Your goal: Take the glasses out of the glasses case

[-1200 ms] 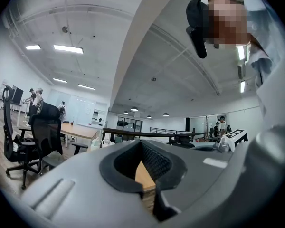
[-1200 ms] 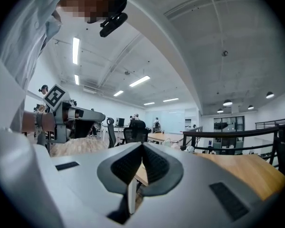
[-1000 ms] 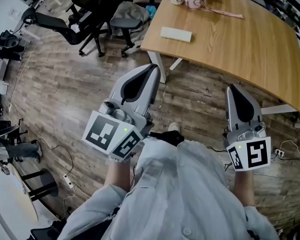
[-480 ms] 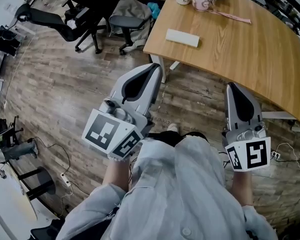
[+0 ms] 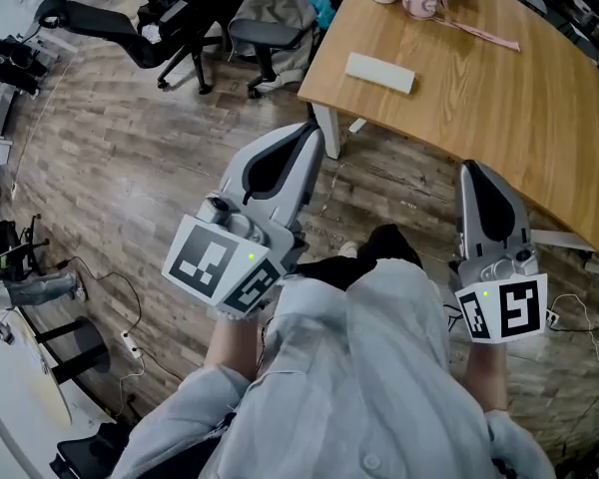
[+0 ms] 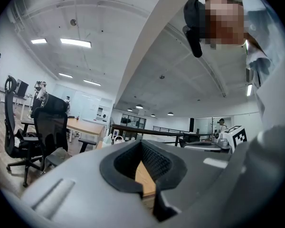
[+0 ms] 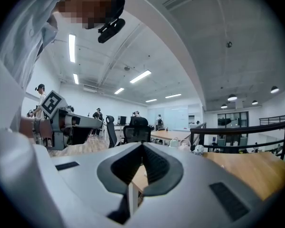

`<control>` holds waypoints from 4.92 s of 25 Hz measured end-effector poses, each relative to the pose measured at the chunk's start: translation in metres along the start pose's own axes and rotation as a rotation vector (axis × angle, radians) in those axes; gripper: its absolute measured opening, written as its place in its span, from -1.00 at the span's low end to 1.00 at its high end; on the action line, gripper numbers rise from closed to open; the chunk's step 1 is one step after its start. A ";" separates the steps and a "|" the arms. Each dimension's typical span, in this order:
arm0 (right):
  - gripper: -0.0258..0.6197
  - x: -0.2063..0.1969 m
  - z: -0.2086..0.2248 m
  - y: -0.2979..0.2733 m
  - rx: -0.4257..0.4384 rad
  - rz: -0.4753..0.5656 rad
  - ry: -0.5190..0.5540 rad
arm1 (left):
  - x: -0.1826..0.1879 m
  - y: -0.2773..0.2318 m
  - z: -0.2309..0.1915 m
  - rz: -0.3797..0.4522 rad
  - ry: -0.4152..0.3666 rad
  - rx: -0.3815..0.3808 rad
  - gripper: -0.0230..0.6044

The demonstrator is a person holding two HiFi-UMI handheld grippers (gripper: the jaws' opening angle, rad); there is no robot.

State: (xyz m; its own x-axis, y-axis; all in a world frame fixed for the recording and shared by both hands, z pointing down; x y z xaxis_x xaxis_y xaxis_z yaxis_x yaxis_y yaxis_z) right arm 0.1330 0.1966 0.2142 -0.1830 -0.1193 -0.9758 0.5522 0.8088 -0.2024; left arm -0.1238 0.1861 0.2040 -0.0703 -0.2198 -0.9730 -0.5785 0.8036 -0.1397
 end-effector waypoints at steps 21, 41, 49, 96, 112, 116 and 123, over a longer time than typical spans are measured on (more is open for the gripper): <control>-0.92 0.013 0.097 -0.115 0.093 -0.016 0.022 | 0.031 -0.112 -0.062 -0.004 0.005 0.098 -0.92; -0.92 0.010 0.184 -0.168 0.126 -0.029 0.013 | 0.051 -0.209 -0.070 -0.033 0.023 0.115 -0.92; -0.92 0.007 0.187 -0.184 0.076 -0.029 -0.010 | 0.057 -0.224 -0.091 -0.066 -0.006 0.070 -0.92; -0.92 -0.070 0.125 -0.275 -0.049 -0.351 -0.070 | -0.136 -0.275 -0.207 -0.725 0.004 -0.233 -0.92; -0.92 -0.101 0.113 -0.290 -0.012 -0.457 -0.026 | -0.191 -0.283 -0.215 -0.859 0.049 -0.245 -0.92; -0.92 -0.106 0.108 -0.296 0.001 -0.491 0.017 | -0.197 -0.283 -0.218 -0.873 0.084 -0.240 -0.92; -0.85 -0.125 0.096 -0.310 0.083 -0.637 0.262 | -0.202 -0.284 -0.219 -0.891 0.107 -0.241 -0.92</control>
State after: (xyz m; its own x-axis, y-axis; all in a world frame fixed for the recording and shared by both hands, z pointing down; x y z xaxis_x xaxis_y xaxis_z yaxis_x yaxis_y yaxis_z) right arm 0.0627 -0.0946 0.3914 -0.6767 -0.4045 -0.6152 0.3310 0.5793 -0.7449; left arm -0.1234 -0.1189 0.4801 0.4135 -0.7603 -0.5011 -0.6074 0.1796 -0.7738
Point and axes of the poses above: the fingertips, and each gripper's own axes: y backward along the fingers, z to its right, x out of its top, the point moved 8 cm from there along y, backward along the fingers, and after that the axes turned 7 degrees about -z, right-handed, at the moved point
